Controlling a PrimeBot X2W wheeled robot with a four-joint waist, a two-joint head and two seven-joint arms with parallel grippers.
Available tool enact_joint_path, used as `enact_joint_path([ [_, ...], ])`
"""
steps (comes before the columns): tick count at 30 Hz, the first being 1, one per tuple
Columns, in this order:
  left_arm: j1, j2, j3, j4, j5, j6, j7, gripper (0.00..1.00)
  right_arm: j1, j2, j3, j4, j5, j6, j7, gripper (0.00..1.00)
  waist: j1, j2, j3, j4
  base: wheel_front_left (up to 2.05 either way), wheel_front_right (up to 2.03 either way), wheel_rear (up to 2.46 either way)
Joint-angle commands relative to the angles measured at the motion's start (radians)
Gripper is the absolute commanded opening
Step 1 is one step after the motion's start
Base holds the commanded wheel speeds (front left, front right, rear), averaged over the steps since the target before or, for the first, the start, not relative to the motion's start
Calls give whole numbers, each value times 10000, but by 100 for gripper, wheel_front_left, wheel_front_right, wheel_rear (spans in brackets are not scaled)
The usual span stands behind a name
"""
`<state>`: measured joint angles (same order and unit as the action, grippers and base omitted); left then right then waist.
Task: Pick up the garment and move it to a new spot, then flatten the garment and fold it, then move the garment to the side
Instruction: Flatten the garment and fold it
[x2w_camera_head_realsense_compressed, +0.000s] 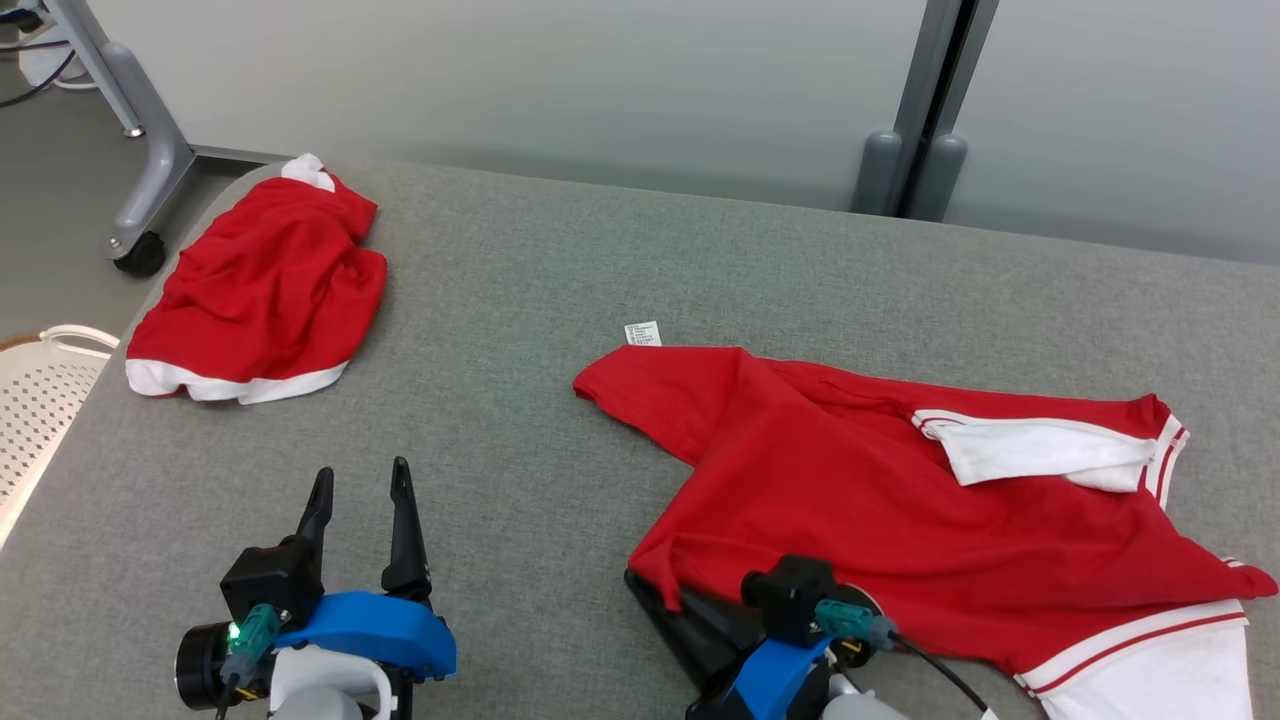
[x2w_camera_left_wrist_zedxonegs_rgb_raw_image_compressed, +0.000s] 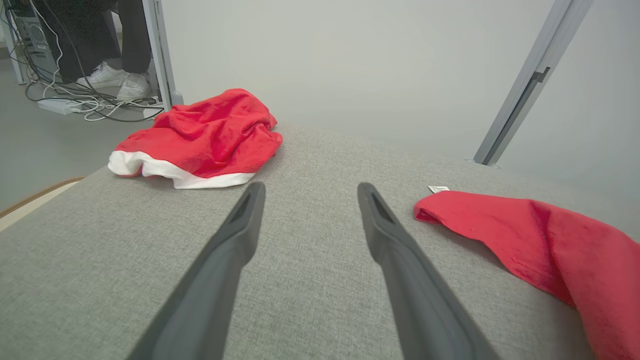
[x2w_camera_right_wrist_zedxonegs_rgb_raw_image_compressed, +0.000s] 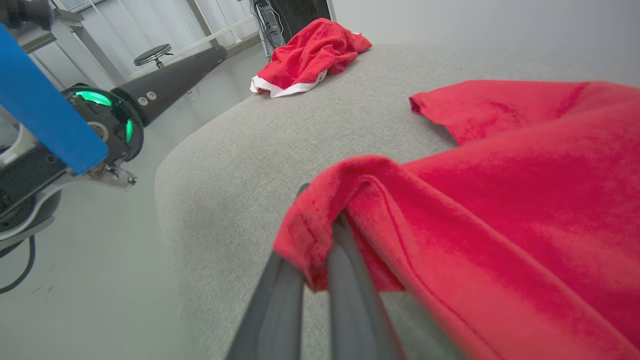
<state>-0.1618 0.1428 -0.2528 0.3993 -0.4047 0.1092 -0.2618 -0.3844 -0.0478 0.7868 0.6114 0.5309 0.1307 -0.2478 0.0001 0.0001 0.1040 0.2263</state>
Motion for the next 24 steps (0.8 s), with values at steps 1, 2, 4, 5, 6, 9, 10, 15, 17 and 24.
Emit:
enact_joint_path([
  [1, 59, -18, 53, -48, 50, 2, -47, 100, -99, -49, 94, 68, 36, 2, -39, 98, -1, -1, 12, -6, 0, 0, 0],
  [2, 69, -38, 71, -53, 79, 4, -47, 100, -104, -49, 206, 113, 75, 2, -59, 100, -1, -1, 23, -19, 0, 0, 0],
  [4, 86, -64, 152, -63, 112, 0, -47, 100, -147, -46, 424, 181, 110, 2, -94, 100, -1, -1, 42, -88, 0, 0, 0],
  [5, 87, -78, 186, -63, 116, -13, -47, 100, -174, -48, 509, 208, 114, 2, -90, 100, -1, -1, 47, -132, 0, 0, 0],
  [6, 87, -87, 203, -66, 140, -27, -46, 100, -195, -49, 599, 247, 77, 2, -96, 100, -1, -1, 51, -183, 0, 0, 0],
  [9, 63, -132, 254, -45, 216, -90, -46, 100, -169, -48, 817, 302, -1, 2, -116, 100, -1, -1, 41, -336, 0, 0, 0],
  [10, 56, -147, 261, -26, 237, -110, -47, 100, -110, -48, 858, 305, -20, 2, -121, 100, -1, -1, 23, -381, 0, 0, 0],
  [15, 127, -181, 306, 13, 376, -177, -47, 100, 297, -46, 1045, 198, -210, 2, -152, 100, -1, -1, -128, -650, 0, 0, 0],
  [17, 150, -182, 294, 39, 418, -196, -47, 100, 431, -49, 970, 63, -216, 2, -166, 100, -1, -1, -212, -730, 0, 0, 0],
  [24, 269, -218, 139, 65, 577, -350, -47, 100, 983, -52, -568, -477, -711, 2, -185, 100, -1, -1, -558, -1064, 0, 0, 0],
])
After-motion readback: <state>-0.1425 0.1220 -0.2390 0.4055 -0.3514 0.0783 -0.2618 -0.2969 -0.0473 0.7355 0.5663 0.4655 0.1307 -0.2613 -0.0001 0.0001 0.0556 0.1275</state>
